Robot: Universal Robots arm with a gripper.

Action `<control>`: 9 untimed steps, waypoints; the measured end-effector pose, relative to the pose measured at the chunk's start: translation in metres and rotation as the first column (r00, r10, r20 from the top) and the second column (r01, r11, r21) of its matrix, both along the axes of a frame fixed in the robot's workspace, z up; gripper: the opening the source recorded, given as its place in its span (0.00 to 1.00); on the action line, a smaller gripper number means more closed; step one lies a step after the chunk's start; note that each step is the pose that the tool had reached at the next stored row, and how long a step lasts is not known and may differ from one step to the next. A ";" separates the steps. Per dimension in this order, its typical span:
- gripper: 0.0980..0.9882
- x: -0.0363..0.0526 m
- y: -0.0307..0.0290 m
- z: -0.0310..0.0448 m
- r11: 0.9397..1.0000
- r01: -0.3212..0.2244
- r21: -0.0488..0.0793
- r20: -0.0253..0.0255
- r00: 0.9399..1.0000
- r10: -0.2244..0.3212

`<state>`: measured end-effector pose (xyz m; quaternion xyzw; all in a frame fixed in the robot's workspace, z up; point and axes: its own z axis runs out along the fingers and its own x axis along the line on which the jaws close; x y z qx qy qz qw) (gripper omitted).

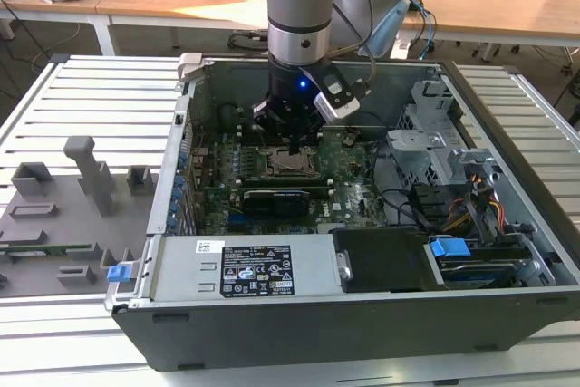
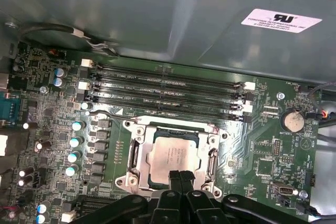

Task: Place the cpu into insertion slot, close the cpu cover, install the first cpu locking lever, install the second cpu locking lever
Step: 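Close the cpu cover, then install the first cpu locking lever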

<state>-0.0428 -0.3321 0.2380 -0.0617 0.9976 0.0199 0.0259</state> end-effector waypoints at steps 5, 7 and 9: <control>0.01 0.0000 0.0000 0.0000 1.000 0.000 0.000 0.000 1.000 0.000; 0.01 0.0000 0.0000 0.0000 1.000 0.000 0.000 0.000 1.000 0.000; 0.01 0.0000 0.0000 0.0000 1.000 0.000 0.000 0.000 1.000 0.000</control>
